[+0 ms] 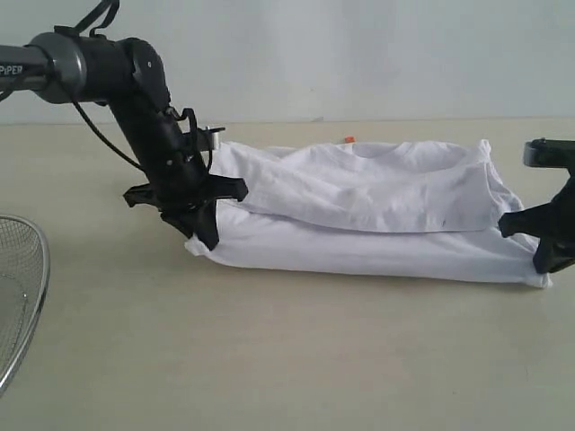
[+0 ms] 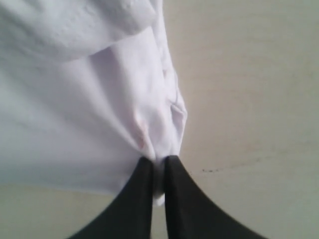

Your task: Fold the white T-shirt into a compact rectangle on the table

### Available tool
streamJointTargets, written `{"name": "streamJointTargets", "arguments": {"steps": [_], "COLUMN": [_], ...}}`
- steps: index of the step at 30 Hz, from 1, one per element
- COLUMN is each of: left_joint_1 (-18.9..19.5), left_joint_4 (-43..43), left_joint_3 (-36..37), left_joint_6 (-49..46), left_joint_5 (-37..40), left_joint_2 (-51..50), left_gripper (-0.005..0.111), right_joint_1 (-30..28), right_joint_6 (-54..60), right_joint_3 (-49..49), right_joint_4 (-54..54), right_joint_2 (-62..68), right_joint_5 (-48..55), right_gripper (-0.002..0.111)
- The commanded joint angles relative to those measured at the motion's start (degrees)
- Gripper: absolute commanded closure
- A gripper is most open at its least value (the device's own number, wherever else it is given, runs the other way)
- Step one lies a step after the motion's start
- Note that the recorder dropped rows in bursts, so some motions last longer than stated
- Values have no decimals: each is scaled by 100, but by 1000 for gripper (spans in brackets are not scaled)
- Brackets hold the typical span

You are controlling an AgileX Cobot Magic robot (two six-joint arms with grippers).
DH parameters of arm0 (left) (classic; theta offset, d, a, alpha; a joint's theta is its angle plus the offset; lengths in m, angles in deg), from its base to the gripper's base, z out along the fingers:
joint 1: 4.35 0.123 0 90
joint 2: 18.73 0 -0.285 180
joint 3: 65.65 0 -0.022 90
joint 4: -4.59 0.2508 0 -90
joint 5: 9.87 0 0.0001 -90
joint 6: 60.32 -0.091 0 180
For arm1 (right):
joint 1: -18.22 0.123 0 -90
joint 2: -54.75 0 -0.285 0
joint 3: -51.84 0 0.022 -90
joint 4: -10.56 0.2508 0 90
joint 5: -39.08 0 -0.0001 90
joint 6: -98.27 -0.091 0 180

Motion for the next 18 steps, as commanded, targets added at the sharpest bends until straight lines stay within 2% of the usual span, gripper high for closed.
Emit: {"name": "streamJointTargets", "arguments": {"steps": [1,6,18], "left_joint_1": [30,30,30], "left_joint_4": [18,28,-389], "left_joint_3": [629,1309,3193], "left_joint_6": [-5,-86,-540], "left_joint_5": [22,-219,-1036], "left_joint_2": [444,810,1709], "left_gripper": [102,102,102], "right_joint_1": [-10,0,0], "right_joint_6": [-9,-9,-23], "right_joint_3": [148,324,1602], "right_joint_4": [-50,2,212], "right_joint_2": [-258,-367,-1405], "right_joint_5": [84,267,238], "right_gripper": [108,108,108]}}
